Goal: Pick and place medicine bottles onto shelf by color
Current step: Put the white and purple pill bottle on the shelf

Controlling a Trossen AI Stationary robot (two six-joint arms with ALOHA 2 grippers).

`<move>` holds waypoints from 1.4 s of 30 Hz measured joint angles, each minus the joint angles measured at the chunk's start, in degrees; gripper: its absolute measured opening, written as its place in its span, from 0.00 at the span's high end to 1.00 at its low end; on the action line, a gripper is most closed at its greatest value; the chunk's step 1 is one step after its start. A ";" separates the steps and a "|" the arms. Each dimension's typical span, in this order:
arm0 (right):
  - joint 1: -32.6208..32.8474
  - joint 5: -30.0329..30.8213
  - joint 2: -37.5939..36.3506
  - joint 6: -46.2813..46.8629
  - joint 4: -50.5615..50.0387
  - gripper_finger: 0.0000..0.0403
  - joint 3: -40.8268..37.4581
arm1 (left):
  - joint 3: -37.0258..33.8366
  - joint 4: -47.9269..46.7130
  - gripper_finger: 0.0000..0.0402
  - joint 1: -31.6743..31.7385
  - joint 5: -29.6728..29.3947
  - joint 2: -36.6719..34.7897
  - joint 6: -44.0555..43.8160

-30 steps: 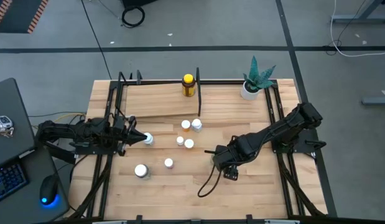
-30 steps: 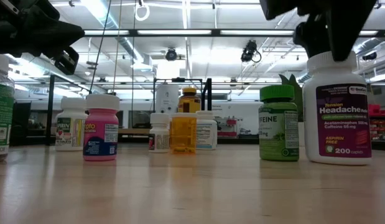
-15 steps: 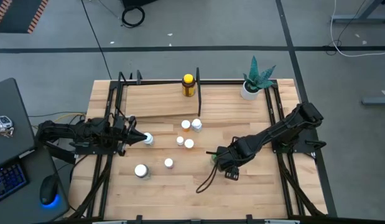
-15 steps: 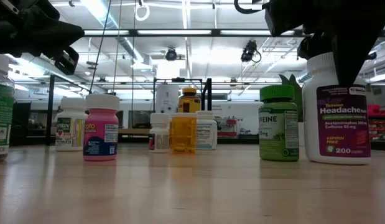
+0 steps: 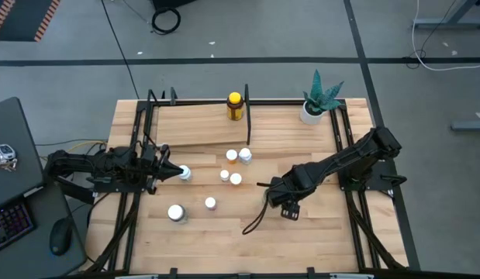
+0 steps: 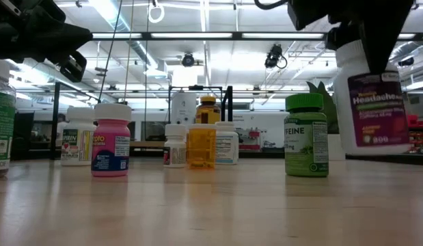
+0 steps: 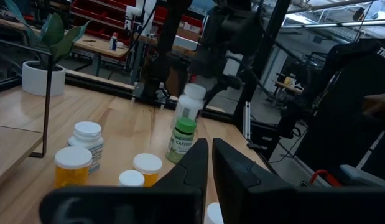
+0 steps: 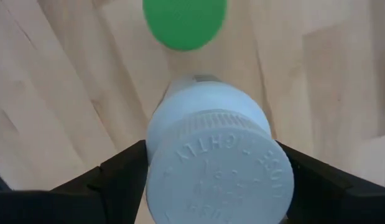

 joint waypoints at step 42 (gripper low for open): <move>-27.13 3.31 22.05 -53.80 -2.11 0.23 47.35 | 0.02 -0.04 0.93 0.02 0.01 0.00 -0.01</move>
